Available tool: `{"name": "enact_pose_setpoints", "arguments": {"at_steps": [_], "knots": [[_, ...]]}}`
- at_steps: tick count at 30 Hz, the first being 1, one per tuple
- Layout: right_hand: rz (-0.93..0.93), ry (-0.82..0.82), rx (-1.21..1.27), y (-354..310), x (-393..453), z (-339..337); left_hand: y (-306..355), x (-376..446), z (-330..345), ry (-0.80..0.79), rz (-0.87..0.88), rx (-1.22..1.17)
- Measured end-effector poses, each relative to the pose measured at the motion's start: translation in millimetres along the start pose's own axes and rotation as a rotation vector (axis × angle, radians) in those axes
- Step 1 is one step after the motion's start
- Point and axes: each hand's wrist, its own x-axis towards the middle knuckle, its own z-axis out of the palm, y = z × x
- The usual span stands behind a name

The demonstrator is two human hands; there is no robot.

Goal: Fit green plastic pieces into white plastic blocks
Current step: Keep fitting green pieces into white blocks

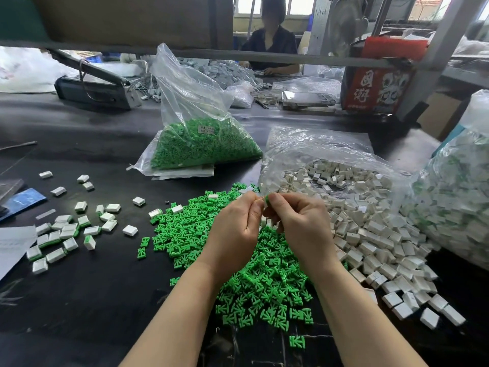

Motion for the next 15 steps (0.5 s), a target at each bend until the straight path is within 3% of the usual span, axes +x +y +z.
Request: {"name": "enact_pose_setpoints", "arguments": {"at_steps": [15], "knots": [[0.074, 0.156, 0.253, 3.1, -5.6, 17.8, 5.0, -0.5, 16.7, 0.123, -0.104, -0.250]]}}
